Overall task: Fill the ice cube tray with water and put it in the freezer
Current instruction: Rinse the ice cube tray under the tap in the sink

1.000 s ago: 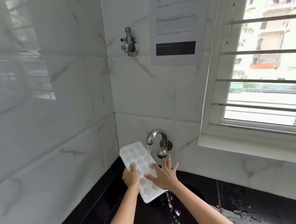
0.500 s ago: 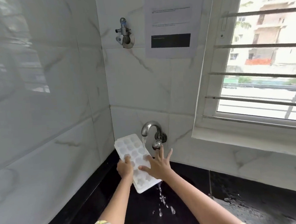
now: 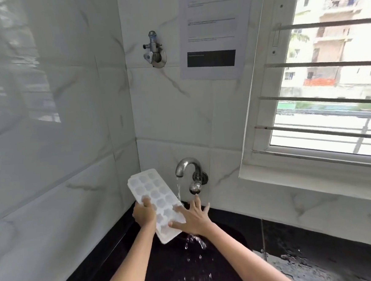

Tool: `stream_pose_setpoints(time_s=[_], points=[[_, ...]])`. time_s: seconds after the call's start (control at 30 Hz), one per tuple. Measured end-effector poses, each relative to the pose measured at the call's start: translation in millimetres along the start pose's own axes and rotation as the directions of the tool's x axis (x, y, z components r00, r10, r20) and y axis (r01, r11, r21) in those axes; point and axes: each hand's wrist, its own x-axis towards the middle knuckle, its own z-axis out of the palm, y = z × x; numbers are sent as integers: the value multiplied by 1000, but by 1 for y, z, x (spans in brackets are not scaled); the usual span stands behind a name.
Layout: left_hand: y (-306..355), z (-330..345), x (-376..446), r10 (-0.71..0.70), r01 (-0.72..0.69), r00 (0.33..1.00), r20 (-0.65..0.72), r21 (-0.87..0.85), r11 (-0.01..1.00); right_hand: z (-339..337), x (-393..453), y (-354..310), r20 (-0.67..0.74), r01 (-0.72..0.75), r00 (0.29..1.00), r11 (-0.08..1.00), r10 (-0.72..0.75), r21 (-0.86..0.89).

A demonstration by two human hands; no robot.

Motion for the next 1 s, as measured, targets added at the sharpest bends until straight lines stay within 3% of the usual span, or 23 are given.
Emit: stream_pose_setpoints(time_s=[0.1, 0.27, 0.4, 0.53, 0.67, 0.73, 0.8, 0.87, 0.93, 1.0], points=[[0, 3, -5, -3, 3, 1000, -17, -42, 999, 4, 3, -2, -44, -40, 998, 999, 39, -24], [-3, 2, -2, 16, -16, 1000, -18, -27, 1000, 7, 1, 5, 110, -87, 991, 993, 78, 82], [-13, 9, -11, -9, 8, 1000, -21, -57, 998, 12, 5, -4, 18, -52, 998, 998, 53, -44], [-11, 4, 4, -73, 61, 991, -113, -109, 992, 20, -2, 15, -24, 72, 997, 989, -70, 126], [-13, 5, 10, -143, 123, 981, -132, -153, 981, 31, -9, 24, -106, 33, 994, 983, -13, 183], [-17, 9, 7, -203, 180, 975, -93, -209, 961, 31, -9, 15, -155, 23, 985, 846, 71, 532], [-24, 11, 6, -278, 260, 960, -28, -272, 926, 28, -6, 8, -94, 3, 987, 562, 134, 827], [-35, 14, 4, -342, 331, 940, 21, -313, 890, 28, 1, 6, 23, -81, 982, 310, 187, 947], [-47, 17, 3, -414, 418, 906, 82, -320, 850, 29, 8, 4, 57, -127, 948, 207, 314, 970], [-59, 22, 1, -474, 500, 866, 162, -240, 832, 26, 10, 1, -42, -104, 889, 290, 456, 951]])
